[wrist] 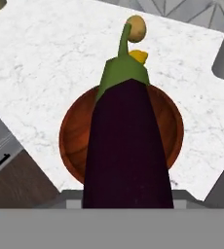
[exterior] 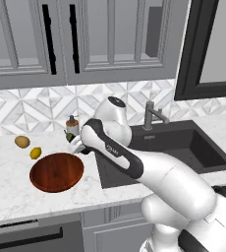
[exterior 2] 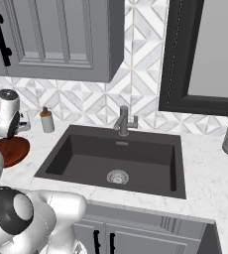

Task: Pick the eggplant from the sink and place it in the bowl. Then pick the bowl and place it in the microwave. Then close the microwave door and press the start button.

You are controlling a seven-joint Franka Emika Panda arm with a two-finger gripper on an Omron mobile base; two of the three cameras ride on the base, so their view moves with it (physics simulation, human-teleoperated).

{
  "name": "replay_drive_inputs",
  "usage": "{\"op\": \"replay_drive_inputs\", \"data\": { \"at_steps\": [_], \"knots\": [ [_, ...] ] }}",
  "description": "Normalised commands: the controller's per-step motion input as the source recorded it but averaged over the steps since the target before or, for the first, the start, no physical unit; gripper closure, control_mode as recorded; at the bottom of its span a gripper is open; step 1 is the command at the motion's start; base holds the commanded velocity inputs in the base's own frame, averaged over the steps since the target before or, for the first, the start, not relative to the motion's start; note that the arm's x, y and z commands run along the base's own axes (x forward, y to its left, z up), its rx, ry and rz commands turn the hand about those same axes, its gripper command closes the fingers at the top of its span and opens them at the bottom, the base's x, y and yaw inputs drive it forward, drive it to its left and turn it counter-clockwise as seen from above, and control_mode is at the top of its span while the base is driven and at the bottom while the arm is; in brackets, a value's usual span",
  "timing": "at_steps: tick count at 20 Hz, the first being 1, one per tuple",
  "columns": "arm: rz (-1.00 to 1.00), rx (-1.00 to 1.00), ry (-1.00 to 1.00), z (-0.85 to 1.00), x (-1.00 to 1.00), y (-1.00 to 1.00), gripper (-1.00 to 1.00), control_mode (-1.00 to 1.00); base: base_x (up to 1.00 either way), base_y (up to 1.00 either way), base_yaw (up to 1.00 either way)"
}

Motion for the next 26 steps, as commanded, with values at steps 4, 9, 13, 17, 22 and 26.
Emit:
{"op": "replay_drive_inputs", "data": {
  "at_steps": [4,9,13,17,22,26],
  "knots": [
    [-0.01,-0.16,0.13,-0.34,0.27,0.42,1.00,-1.00,0.00,0.00,0.00],
    [0.00,-0.06,0.05,-0.68,0.22,0.29,1.00,-1.00,0.00,0.00,0.00],
    [0.00,-0.03,0.00,-0.61,0.20,0.31,1.00,-1.00,0.00,0.00,0.00],
    [0.00,-0.02,0.00,-0.36,0.18,0.42,1.00,-1.00,0.00,0.00,0.00],
    [-0.03,-0.07,0.00,-0.29,0.11,0.28,1.00,-1.00,0.00,0.00,0.00],
    [0.00,-0.05,0.00,-0.31,0.00,0.00,1.00,-1.00,0.00,0.00,0.00]
  ]
}}
